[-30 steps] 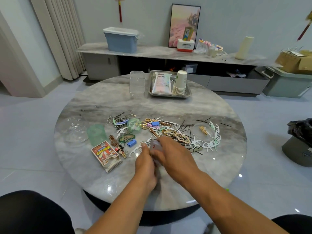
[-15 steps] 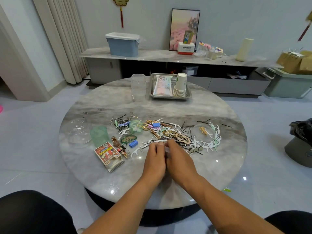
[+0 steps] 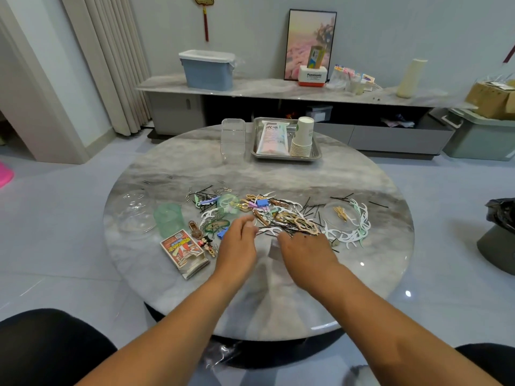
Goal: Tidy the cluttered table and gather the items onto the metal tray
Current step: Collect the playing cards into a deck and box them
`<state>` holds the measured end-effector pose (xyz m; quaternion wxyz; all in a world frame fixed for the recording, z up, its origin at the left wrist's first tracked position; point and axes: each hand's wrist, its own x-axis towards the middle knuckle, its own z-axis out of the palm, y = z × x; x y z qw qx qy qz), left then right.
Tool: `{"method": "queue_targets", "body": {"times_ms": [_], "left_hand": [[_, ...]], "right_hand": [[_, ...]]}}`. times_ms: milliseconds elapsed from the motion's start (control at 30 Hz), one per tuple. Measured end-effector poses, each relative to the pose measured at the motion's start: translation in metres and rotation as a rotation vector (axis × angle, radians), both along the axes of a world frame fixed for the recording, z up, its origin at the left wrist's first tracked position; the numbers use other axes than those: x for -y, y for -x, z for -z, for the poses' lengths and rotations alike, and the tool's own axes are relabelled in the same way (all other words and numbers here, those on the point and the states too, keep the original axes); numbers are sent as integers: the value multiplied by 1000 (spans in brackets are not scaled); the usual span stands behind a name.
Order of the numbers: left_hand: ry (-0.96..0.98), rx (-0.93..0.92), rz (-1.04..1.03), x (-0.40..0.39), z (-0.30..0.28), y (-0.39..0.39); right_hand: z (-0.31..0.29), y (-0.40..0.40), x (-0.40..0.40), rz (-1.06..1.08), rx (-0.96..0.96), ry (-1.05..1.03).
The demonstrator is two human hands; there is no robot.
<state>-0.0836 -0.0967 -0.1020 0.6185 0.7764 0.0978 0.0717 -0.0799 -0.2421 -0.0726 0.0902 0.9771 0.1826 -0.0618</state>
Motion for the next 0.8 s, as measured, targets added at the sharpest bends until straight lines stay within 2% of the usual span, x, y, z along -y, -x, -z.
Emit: {"method": "queue_targets", "body": {"times_ms": [100,267,400,467,667,800], "left_hand": [[-276,8,197,-27,-12,-5],[-1069,-161,589,-87,-42,-15],[-1461,-303,846,-115,-52,-11],[-1549,-315,897,-119,-50,-7],[-1453,-243,910,-121,-44,-1],[-1588,-207,917,-132,-40,-6]], "right_hand": [[12,0,6,53,-149,-93],[20,-5,10,42,-168,-160],[23,-1,10,44,-152,-156],[22,0,9,52,-156,-168],[24,2,9,71,-156,-189],[25,1,9,77,-149,-200]]}}
